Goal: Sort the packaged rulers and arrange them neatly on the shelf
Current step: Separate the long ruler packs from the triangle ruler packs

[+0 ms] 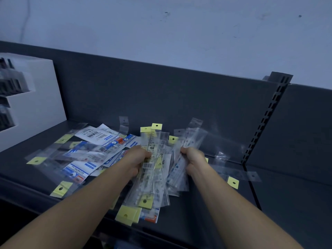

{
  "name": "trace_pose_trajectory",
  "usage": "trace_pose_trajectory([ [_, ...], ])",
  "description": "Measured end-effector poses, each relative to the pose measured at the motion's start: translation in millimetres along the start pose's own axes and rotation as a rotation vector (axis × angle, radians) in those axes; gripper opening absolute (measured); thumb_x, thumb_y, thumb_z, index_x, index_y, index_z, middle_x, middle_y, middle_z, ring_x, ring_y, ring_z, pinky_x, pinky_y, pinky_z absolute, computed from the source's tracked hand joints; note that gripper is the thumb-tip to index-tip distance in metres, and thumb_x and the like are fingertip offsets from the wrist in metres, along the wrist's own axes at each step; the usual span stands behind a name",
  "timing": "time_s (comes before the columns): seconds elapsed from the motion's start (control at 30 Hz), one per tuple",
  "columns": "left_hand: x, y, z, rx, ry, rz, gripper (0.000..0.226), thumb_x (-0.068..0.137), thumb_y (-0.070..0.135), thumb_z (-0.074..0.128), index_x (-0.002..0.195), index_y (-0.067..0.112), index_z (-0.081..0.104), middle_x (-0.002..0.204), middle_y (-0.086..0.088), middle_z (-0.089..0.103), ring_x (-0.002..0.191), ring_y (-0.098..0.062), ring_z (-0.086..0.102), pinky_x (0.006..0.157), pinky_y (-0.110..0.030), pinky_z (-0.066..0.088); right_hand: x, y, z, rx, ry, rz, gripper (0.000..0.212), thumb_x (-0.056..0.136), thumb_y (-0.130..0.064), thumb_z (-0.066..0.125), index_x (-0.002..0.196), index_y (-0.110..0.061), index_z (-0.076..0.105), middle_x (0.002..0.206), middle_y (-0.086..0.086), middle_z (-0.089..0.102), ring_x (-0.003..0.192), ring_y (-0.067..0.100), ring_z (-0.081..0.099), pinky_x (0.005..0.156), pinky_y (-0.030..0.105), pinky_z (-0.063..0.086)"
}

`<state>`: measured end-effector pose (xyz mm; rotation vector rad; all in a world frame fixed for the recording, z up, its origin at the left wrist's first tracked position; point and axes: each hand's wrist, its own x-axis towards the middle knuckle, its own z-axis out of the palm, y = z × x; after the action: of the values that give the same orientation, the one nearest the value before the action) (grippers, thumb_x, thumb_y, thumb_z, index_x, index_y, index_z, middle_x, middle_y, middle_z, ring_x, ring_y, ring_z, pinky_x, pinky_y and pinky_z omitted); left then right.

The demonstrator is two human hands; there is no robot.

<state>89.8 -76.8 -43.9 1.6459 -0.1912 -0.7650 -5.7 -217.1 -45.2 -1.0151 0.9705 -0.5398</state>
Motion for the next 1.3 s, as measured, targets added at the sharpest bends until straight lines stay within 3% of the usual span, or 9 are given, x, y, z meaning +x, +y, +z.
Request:
trace_pose_trajectory([
  [0.13, 0.6, 3.0, 1.0, -0.021, 0.032, 0.05, 0.048, 0.093, -0.001, 0.05, 0.138, 0.013, 0.04, 0.11, -0.017, 0.064, 0.097, -0.035, 0.065, 0.082, -0.049, 0.056, 2.2, -13.3, -5.1, 0.016, 0.127, -0.217, 0.037, 0.087, 0.003, 0.053, 0.122, -0.008, 0.051, 0.112, 0.013, 0.062, 0.099, 0.029, 0.062, 0.096, 0.048, 0.051],
  [0.33, -7.5, 13.7, 13.3, 0.05, 0.011, 0.168, 0.036, 0.092, -0.002, 0.05, 0.126, 0.01, 0.047, 0.104, -0.015, 0.064, 0.091, -0.033, 0.065, 0.075, -0.046, 0.056, -4.8, -45.5, -29.6, -0.256, 0.097, -0.375, 0.021, 0.091, -0.003, 0.056, 0.111, -0.01, 0.056, 0.107, 0.009, 0.065, 0.098, 0.027, 0.063, 0.087, 0.039, 0.053],
  [0.43, -11.5, 21.7, 24.7, 0.165, -0.025, 0.256, 0.034, 0.092, -0.002, 0.052, 0.123, 0.011, 0.049, 0.103, -0.011, 0.063, 0.094, -0.032, 0.064, 0.085, -0.046, 0.052, -13.9, -63.9, -49.7, -0.609, 0.005, -0.36, 0.022, 0.088, 0.001, 0.056, 0.11, -0.005, 0.058, 0.103, 0.012, 0.065, 0.09, 0.027, 0.062, 0.077, 0.033, 0.05],
  [0.6, -15.6, 24.4, 44.5, 0.291, -0.073, 0.293, 0.028, 0.09, -0.002, 0.052, 0.114, 0.011, 0.05, 0.098, -0.009, 0.061, 0.09, -0.027, 0.062, 0.079, -0.04, 0.053, -27.0, -79.5, -75.4, -1.194, -0.152, -0.22, 0.026, 0.09, -0.005, 0.059, 0.116, -0.007, 0.057, 0.087, 0.006, 0.062, 0.063, 0.015, 0.053, 0.044, 0.014, 0.04],
  [0.7, -16.3, 20.6, 48.7, 0.372, -0.081, 0.26, 0.031, 0.089, 0.0, 0.051, 0.117, 0.014, 0.049, 0.102, -0.012, 0.062, 0.092, -0.029, 0.062, 0.076, -0.039, 0.052, -22.9, -72.0, -86.8, -1.4, -0.123, -0.196, 0.04, 0.089, -0.008, 0.059, 0.128, -0.005, 0.051, 0.112, 0.01, 0.06, 0.087, 0.021, 0.06, 0.066, 0.027, 0.051],
  [0.77, -15.8, 19.0, 50.7, 0.383, -0.079, 0.242, 0.034, 0.089, 0.0, 0.05, 0.12, 0.015, 0.047, 0.102, -0.013, 0.06, 0.087, -0.026, 0.059, 0.069, -0.033, 0.048, -19.5, -63.0, -93.1, -1.41, -0.108, -0.184, 0.045, 0.09, -0.007, 0.059, 0.133, -0.003, 0.049, 0.126, 0.013, 0.057, 0.114, 0.028, 0.057, 0.093, 0.037, 0.048],
  [0.93, -14.6, 17.9, 51.9, 0.373, -0.073, 0.213, 0.034, 0.09, -0.003, 0.049, 0.12, 0.014, 0.049, 0.093, -0.01, 0.059, 0.077, -0.02, 0.054, 0.061, -0.028, 0.042, -9.6, -51.6, -101.4, -1.461, -0.115, -0.204, 0.041, 0.085, -0.02, 0.069, 0.122, -0.013, 0.055, 0.122, 0.005, 0.06, 0.116, 0.026, 0.055, 0.106, 0.041, 0.04],
  [1.1, -13.7, 19.5, 47.8, 0.356, -0.074, 0.183, 0.041, 0.091, -0.003, 0.052, 0.128, 0.013, 0.045, 0.093, -0.01, 0.061, 0.079, -0.022, 0.058, 0.067, -0.035, 0.048, -8.9, -49.9, -103.1, -1.379, -0.124, -0.281, 0.036, 0.083, -0.018, 0.07, 0.116, -0.017, 0.054, 0.113, 0.001, 0.06, 0.107, 0.022, 0.057, 0.101, 0.037, 0.044],
  [1.3, -16.4, 29.2, 46.3, 0.215, -0.065, 0.21, 0.027, 0.093, -0.001, 0.052, 0.119, 0.008, 0.05, 0.106, -0.016, 0.064, 0.09, -0.031, 0.064, 0.077, -0.045, 0.053, -18.1, -66.3, -98.6, -0.885, -0.084, -0.423, 0.029, 0.088, -0.005, 0.065, 0.114, -0.014, 0.054, 0.113, 0.006, 0.064, 0.101, 0.024, 0.063, 0.087, 0.035, 0.052],
])
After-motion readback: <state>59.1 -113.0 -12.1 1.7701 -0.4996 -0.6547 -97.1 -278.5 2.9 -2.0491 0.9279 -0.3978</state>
